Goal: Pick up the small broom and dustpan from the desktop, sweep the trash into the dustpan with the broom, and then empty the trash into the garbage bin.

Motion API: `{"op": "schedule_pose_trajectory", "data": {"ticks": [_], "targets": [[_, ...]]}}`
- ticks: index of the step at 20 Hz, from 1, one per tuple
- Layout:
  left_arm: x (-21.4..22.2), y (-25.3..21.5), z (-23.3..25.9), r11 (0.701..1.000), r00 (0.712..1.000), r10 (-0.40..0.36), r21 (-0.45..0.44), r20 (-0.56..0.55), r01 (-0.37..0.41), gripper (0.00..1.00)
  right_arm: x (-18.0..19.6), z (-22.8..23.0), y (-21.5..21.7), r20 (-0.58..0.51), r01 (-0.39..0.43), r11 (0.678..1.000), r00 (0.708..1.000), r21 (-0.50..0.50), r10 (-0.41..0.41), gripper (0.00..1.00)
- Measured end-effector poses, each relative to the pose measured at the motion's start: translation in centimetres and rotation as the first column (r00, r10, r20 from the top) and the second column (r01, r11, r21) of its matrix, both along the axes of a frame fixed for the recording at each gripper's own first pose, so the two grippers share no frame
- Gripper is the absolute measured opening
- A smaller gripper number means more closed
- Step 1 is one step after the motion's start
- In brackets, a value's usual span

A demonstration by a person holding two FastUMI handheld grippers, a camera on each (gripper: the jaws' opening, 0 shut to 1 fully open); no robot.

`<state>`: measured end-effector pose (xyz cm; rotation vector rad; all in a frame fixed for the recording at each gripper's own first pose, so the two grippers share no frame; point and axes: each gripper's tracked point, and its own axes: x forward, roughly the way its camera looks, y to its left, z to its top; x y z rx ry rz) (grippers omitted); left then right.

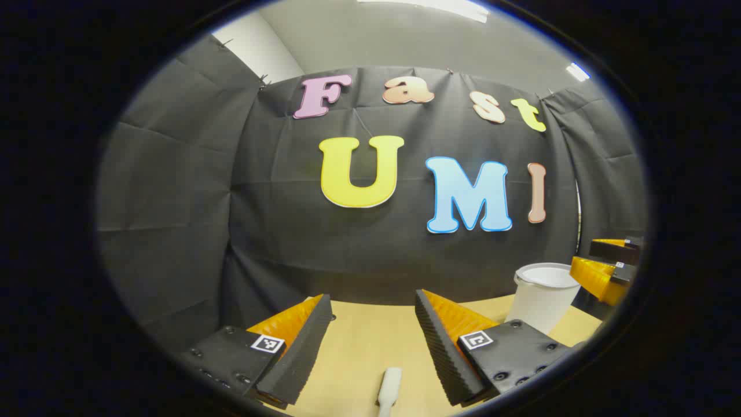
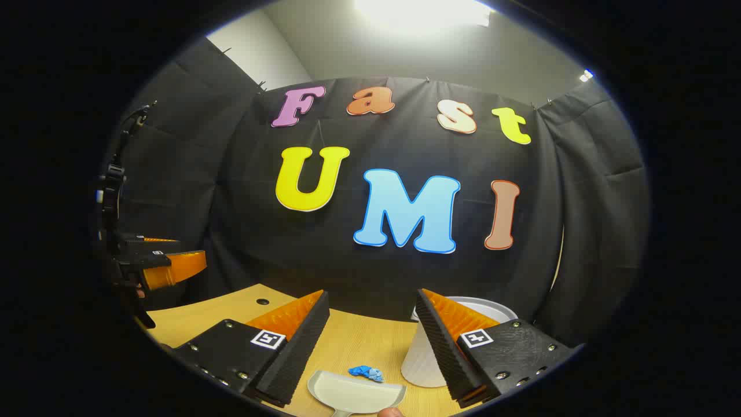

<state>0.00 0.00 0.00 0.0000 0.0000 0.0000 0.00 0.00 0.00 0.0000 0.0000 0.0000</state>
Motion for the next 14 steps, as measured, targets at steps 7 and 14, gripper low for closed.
{"op": "schedule_pose_trajectory", "data": {"ticks": [7, 14], "targets": [[1.1, 0.1, 0.2, 1.000, 1.000, -0.013, 0.011, 0.022, 0.013, 0.96, -0.2, -1.2, -0.6, -0.029, 0.012, 1.000, 1.000, 0.018, -0.011, 0.94], [1.1, -1.1, -0.8, 0.999, 0.999, -0.046, 0.016, -0.003, 0.046, 0.94, -0.4, -2.1, -0.8, -0.049, 0.022, 0.999, 0.999, 0.035, -0.020, 0.94]]}}
